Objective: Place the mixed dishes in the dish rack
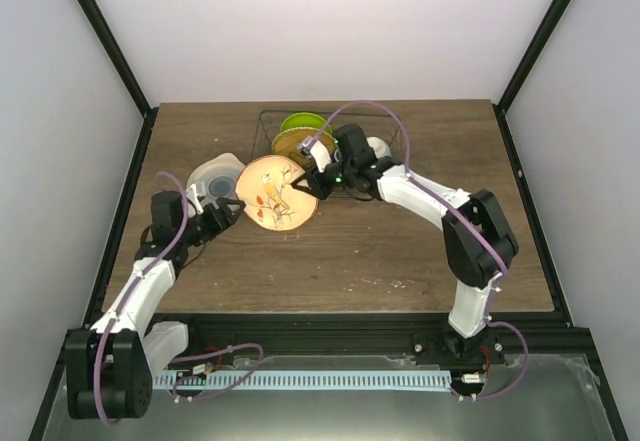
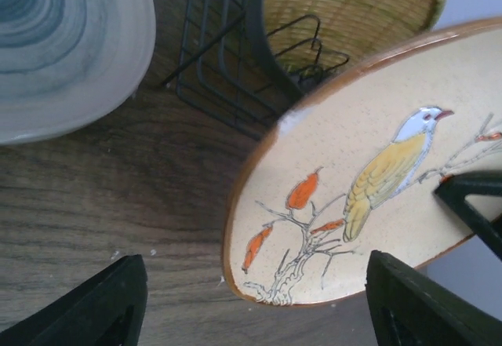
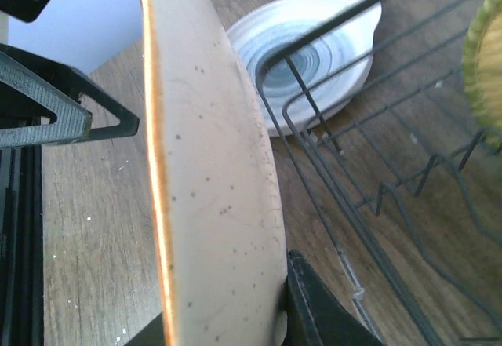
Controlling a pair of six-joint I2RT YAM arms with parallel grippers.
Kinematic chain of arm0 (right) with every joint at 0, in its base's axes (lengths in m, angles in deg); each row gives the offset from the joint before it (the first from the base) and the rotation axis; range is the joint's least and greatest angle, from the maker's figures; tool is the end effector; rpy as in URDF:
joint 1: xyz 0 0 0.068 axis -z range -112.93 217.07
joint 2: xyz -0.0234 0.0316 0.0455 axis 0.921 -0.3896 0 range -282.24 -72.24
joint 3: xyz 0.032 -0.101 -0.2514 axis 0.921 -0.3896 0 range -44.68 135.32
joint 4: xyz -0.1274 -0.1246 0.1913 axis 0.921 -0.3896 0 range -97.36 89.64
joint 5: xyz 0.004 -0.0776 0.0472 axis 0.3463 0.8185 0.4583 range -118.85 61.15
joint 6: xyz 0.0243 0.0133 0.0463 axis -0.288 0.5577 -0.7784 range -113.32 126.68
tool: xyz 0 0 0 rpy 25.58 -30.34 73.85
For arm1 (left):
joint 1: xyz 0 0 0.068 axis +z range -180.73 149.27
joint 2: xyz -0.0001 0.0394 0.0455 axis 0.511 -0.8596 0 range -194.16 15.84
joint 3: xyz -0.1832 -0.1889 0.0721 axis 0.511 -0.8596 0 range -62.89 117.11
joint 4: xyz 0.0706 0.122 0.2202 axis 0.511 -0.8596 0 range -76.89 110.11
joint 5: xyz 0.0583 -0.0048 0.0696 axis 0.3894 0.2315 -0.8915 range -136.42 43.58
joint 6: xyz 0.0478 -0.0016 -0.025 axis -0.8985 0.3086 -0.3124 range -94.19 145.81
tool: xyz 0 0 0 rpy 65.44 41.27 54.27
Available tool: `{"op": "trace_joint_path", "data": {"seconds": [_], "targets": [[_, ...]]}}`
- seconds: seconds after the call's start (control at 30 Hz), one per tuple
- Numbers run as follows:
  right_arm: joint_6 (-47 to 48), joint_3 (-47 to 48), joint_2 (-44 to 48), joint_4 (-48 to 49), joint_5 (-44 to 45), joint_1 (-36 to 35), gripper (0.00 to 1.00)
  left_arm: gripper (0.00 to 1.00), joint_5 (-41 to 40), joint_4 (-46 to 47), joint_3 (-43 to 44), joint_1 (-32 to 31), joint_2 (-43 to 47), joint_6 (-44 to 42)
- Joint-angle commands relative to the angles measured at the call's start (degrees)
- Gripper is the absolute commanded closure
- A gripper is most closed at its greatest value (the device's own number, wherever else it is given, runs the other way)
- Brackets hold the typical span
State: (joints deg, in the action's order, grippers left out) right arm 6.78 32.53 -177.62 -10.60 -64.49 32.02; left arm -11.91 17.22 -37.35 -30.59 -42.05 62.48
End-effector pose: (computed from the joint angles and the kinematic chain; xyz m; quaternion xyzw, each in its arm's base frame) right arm 0.3278 0.2552 0.2413 -0.3858 0.7770 0.3872 0.3124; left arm 0.2032 -0.0196 0.1970 -0.1383 0.8477 -0.3877 0.3346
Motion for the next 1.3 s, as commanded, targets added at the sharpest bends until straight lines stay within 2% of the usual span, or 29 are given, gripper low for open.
{"op": "trace_joint_path", "data": {"seconds": [0.0,0.13,0.27,0.43,0.57,0.77,1.0,1.27], "targets": [[8.04,6.66,8.22,3.26,-0.10,0.14,0.99,0.16,-0.47,-4.10,2.97,1.02,1.96,-2.05],[14.01,11.73,10.01,-2.44,5.99,0.16,0.99,0.02,-2.00,-5.42,3.32,2.17,0.93,-3.34],[19.55,15.47,12.43,-5.96,11.40,0.12,0.99,0.00,-5.23,-7.66,4.02,4.24,-0.36,-5.77],[26.29,15.55,15.47,-6.76,18.16,0.05,0.99,0.00,-5.28,-7.30,4.17,5.55,-1.49,-6.63],[30.77,12.92,17.23,-5.66,23.67,-0.24,0.99,0.00,-4.27,-5.72,3.61,5.56,-2.60,-6.30],[38.07,3.85,21.32,1.14,30.09,-1.65,0.99,0.00,-3.41,-4.55,3.20,5.66,-3.63,-6.08],[44.58,-4.22,24.53,8.63,31.60,-2.72,0.99,0.00,-3.17,-4.43,3.15,5.92,-3.55,-6.08],[48.01,-6.21,24.35,12.16,34.33,-3.53,0.99,0.00,-2.73,-4.32,3.22,6.01,-3.70,-6.01]]}}
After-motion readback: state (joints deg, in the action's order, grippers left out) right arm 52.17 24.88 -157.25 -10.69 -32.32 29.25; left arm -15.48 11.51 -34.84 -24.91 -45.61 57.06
